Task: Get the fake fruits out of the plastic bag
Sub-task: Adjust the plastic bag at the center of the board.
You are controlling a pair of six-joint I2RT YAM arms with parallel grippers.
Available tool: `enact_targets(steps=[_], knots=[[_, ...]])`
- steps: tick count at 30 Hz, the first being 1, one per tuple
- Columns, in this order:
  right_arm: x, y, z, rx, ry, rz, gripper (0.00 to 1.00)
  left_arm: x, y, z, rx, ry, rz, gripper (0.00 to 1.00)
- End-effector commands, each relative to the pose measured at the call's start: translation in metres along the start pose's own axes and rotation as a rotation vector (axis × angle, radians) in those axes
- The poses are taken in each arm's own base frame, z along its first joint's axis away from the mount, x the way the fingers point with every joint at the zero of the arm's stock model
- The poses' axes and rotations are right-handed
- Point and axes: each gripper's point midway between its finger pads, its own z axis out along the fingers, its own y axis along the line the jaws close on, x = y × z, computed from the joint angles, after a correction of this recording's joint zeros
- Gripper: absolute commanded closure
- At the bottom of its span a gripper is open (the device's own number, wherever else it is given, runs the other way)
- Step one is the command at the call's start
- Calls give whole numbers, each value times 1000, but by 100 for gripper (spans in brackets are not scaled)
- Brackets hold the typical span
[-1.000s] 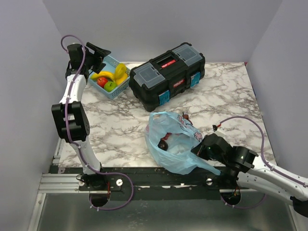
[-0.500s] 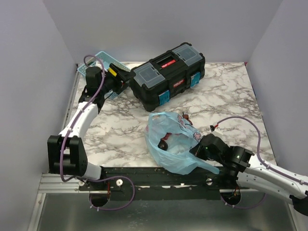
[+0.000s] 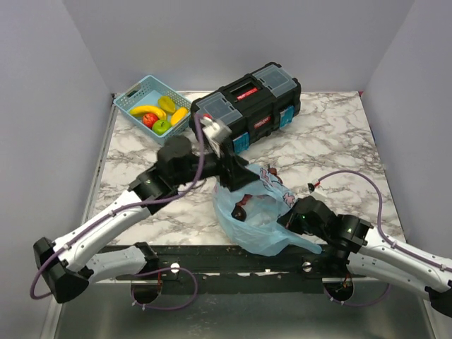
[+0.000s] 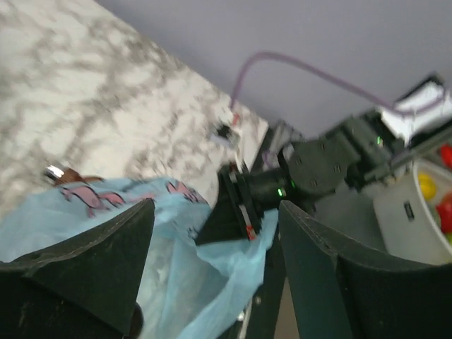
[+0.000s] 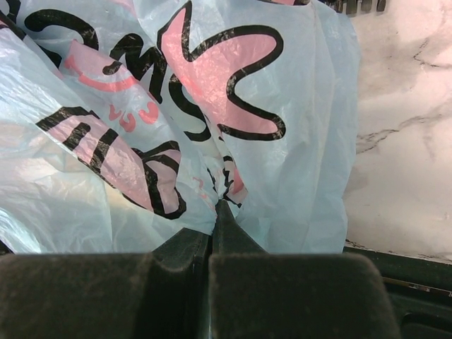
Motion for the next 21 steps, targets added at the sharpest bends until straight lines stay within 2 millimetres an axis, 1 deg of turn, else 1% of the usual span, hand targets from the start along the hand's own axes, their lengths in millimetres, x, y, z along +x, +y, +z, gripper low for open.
enact_targets(steps=[1,2,4,5,7,8,10,13,15,18,21], knots=[[1,-1,3,4,-3,-11,99,114,2,23,-23,304,125,33],[1,-1,3,7,-1,-11,99,128,0,24,-29,339,128,34],[2,-1,3,9,2,-7,99,146,6,25,-68,372,115,38],[2,-2,3,11,3,-6,99,152,10,24,-89,375,101,41],[3,-4,4,11,4,-2,99,166,25,21,-151,386,71,43],[3,-4,4,11,3,1,99,173,33,20,-185,400,63,44],[4,-7,4,12,2,7,99,191,43,21,-209,451,51,44],[5,-6,4,1,0,17,99,217,46,30,-197,561,12,44],[6,-5,5,-7,1,19,99,236,55,36,-223,639,-20,45],[6,-4,5,-5,6,12,99,253,60,44,-225,694,-46,48],[4,-1,5,-4,4,1,99,263,64,47,-231,726,-50,48]])
